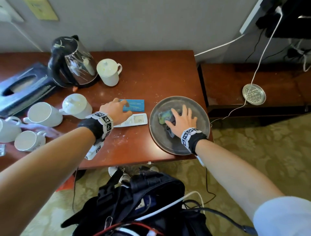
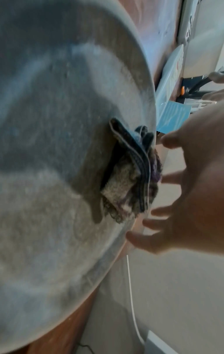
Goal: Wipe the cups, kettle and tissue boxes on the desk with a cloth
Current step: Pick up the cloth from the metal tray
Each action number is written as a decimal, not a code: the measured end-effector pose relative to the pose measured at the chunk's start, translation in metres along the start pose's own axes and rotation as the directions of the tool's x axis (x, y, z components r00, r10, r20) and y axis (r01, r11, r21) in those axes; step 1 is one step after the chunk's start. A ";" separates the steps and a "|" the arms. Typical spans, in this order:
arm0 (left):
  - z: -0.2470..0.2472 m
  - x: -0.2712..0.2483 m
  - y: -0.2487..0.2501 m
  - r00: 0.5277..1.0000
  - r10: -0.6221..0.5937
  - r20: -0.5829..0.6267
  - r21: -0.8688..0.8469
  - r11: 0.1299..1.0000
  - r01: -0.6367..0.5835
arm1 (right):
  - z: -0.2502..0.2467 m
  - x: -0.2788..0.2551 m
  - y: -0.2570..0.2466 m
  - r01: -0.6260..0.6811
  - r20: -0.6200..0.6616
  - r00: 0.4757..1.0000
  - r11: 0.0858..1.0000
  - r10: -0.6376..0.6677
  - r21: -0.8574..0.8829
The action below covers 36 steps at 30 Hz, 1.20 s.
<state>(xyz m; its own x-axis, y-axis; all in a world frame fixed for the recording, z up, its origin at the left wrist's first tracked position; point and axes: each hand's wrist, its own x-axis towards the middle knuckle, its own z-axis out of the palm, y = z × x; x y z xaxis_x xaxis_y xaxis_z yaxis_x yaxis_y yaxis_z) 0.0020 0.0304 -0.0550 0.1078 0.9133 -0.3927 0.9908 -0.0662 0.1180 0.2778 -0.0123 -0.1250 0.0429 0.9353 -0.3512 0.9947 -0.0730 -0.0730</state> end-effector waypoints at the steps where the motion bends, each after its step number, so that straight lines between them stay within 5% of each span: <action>1: 0.001 0.001 0.000 1.000 0.006 0.004 0.002 1.000 -0.006 | 0.004 -0.001 -0.002 -0.047 0.003 0.999 0.999 0.047 0.022; 24: 0.015 -0.003 -0.035 1.000 -0.005 0.014 -0.045 0.999 0.006 | 0.033 0.012 -0.040 -0.243 0.056 0.969 0.968 0.240 0.062; 36: 0.003 -0.005 -0.031 0.999 -0.018 -0.033 -0.093 0.996 0.015 | 0.001 0.017 -0.039 -0.080 0.033 0.996 0.997 0.081 -0.016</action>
<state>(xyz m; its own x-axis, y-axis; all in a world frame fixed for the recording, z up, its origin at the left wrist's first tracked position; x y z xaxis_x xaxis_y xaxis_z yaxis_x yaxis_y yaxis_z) -0.0294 0.0273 -0.0595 0.0869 0.9270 -0.3649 0.9804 -0.0145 0.1965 0.2392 0.0056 -0.1291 0.1199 0.9144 -0.3866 0.9894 -0.1420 -0.0292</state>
